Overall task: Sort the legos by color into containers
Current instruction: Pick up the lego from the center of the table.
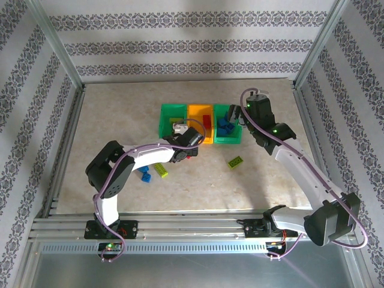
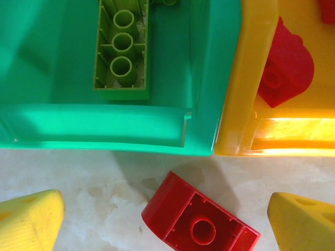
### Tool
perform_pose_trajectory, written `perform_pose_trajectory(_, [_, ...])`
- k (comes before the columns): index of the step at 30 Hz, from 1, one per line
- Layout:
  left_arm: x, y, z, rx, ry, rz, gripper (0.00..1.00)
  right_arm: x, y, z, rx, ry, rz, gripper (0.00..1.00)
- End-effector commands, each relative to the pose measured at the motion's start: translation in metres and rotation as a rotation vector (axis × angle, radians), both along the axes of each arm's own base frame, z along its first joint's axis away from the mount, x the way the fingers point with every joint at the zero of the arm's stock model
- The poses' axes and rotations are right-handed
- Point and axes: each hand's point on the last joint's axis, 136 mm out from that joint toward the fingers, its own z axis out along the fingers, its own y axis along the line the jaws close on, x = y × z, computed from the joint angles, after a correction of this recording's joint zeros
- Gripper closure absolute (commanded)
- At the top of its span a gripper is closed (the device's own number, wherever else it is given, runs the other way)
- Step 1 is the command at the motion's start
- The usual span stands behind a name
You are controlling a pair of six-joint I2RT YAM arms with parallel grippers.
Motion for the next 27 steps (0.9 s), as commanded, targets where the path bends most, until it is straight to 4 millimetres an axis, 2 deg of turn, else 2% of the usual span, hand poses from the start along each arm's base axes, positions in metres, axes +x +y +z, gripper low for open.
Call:
perform_pose_trajectory(1, [-0.009,0.001,-0.013,0.042,0.056,-0.008,0.0,-0.004,-0.002,0.003,0.012,-0.021,-0.025,0.02])
perform_pose_trajectory(6, [-0.014,0.003,-0.027,0.075,0.104,-0.021,0.0,-0.003,-0.001,0.003,0.017,-0.016,-0.023,0.02])
perform_pose_trajectory(10, [-0.018,0.007,-0.028,0.094,0.122,-0.017,0.01,-0.003,0.0,0.0,0.02,-0.01,-0.022,0.02])
perform_pose_trajectory(13, [-0.021,0.01,-0.023,0.085,0.111,-0.014,0.08,-0.003,-0.001,-0.002,0.021,-0.005,-0.027,0.02])
perform_pose_trajectory(16, [-0.023,0.015,-0.02,0.081,0.107,-0.006,0.2,-0.004,-0.001,-0.002,0.027,-0.003,-0.033,0.02])
perform_pose_trajectory(20, [-0.025,0.02,-0.024,0.071,0.111,0.004,0.32,-0.003,-0.001,-0.003,0.031,-0.002,-0.039,0.02])
perform_pose_trajectory(27, [-0.017,0.012,-0.032,0.044,0.12,-0.02,0.42,-0.004,0.001,-0.001,0.037,-0.001,-0.033,0.02])
